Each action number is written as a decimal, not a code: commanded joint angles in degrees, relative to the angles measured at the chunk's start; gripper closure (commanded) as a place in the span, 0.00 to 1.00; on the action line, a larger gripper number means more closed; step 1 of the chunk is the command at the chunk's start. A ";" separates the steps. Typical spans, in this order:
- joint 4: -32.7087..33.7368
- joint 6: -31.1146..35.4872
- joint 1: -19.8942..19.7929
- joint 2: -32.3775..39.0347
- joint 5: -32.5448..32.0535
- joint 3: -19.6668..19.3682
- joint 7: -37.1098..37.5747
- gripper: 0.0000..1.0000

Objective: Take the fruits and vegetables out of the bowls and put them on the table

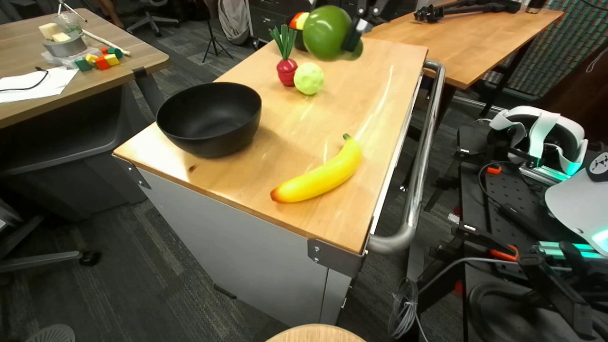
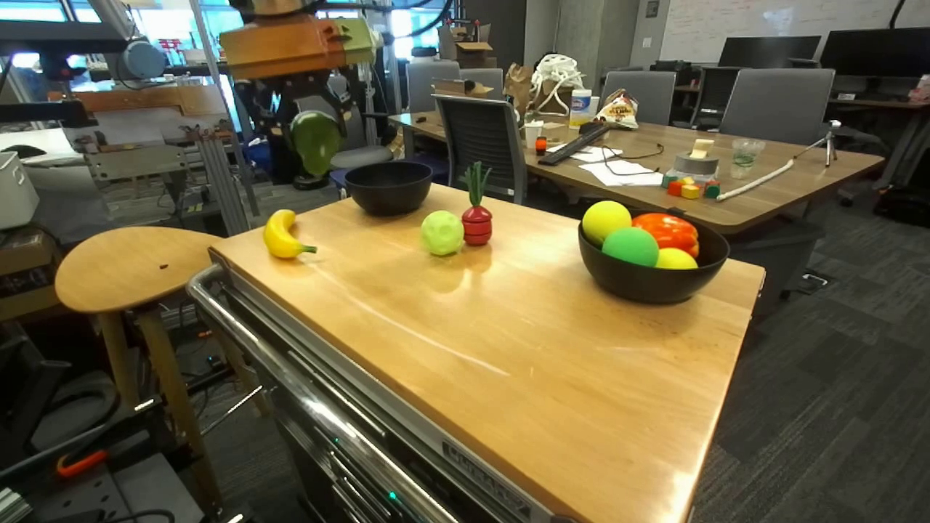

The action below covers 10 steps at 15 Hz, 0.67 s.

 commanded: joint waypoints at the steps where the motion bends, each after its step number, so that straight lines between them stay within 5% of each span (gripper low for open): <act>1: -7.06 2.94 4.07 -3.02 3.83 -6.82 -7.13 0.52; 10: -7.30 11.84 4.03 4.95 3.27 -13.23 -16.96 0.52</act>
